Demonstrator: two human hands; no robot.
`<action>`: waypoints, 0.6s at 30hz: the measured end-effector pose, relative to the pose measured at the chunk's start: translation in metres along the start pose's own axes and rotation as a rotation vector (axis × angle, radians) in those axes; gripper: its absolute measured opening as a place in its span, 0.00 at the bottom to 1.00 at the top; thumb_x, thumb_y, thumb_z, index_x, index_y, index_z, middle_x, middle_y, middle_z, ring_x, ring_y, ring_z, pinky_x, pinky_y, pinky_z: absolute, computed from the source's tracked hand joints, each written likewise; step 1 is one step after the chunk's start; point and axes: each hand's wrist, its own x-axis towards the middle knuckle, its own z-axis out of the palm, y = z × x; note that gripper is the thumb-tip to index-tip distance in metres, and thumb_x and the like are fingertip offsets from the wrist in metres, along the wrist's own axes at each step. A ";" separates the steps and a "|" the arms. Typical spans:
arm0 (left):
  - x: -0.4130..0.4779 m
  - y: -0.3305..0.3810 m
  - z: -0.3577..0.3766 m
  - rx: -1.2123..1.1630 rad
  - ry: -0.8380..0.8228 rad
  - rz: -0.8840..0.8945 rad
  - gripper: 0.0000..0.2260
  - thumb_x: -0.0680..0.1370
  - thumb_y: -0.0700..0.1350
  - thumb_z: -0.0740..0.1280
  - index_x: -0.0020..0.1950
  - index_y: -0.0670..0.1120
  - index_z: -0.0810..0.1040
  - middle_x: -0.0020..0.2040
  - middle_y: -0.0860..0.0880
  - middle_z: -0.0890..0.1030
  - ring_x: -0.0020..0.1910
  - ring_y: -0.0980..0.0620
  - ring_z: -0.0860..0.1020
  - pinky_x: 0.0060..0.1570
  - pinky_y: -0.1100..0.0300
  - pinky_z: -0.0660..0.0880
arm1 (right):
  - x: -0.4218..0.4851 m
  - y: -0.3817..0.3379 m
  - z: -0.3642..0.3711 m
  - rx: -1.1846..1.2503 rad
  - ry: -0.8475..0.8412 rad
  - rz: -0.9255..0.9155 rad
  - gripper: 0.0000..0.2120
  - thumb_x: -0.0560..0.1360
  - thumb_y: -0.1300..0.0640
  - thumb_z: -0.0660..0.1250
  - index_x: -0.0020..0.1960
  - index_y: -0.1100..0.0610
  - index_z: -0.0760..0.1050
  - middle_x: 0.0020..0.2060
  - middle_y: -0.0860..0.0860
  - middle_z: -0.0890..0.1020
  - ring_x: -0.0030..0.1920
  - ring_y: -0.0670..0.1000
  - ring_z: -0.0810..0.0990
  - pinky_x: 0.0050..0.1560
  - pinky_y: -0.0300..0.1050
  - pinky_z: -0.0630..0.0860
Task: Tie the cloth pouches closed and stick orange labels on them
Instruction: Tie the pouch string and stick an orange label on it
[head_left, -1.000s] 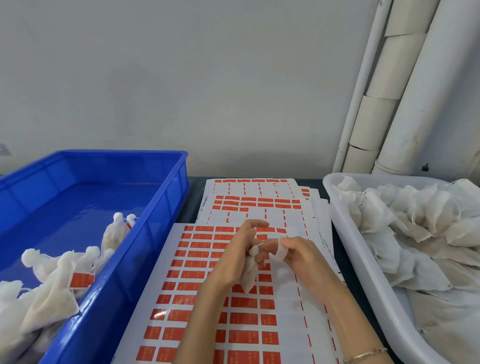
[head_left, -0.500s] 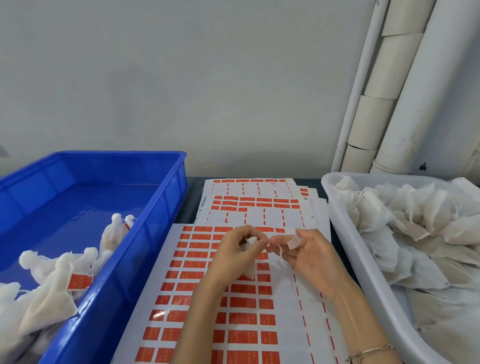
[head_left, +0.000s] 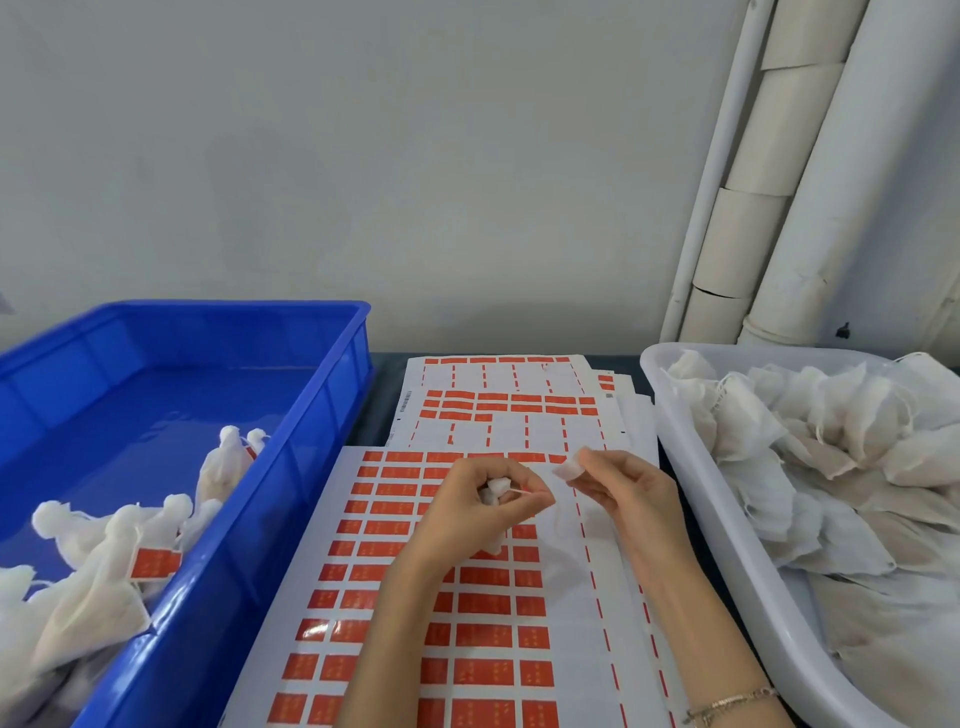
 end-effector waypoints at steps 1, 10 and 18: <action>0.000 0.000 0.000 -0.001 -0.002 0.006 0.05 0.72 0.48 0.74 0.38 0.59 0.83 0.40 0.61 0.83 0.43 0.62 0.80 0.38 0.75 0.73 | -0.001 0.001 0.001 -0.015 -0.006 0.002 0.07 0.72 0.53 0.73 0.47 0.54 0.83 0.42 0.49 0.86 0.45 0.50 0.85 0.61 0.57 0.75; 0.002 -0.003 0.001 -0.025 0.034 0.023 0.01 0.72 0.48 0.74 0.42 0.54 0.83 0.40 0.58 0.83 0.43 0.56 0.81 0.43 0.69 0.76 | -0.002 0.002 0.005 -0.108 -0.053 0.012 0.02 0.71 0.55 0.74 0.42 0.53 0.82 0.38 0.45 0.86 0.41 0.47 0.85 0.56 0.49 0.77; 0.005 -0.007 0.003 0.003 0.110 -0.007 0.02 0.71 0.49 0.75 0.40 0.53 0.83 0.36 0.56 0.81 0.32 0.57 0.76 0.34 0.71 0.73 | -0.001 0.004 0.006 -0.139 -0.020 0.008 0.03 0.70 0.52 0.74 0.41 0.51 0.82 0.37 0.41 0.85 0.41 0.43 0.83 0.44 0.36 0.75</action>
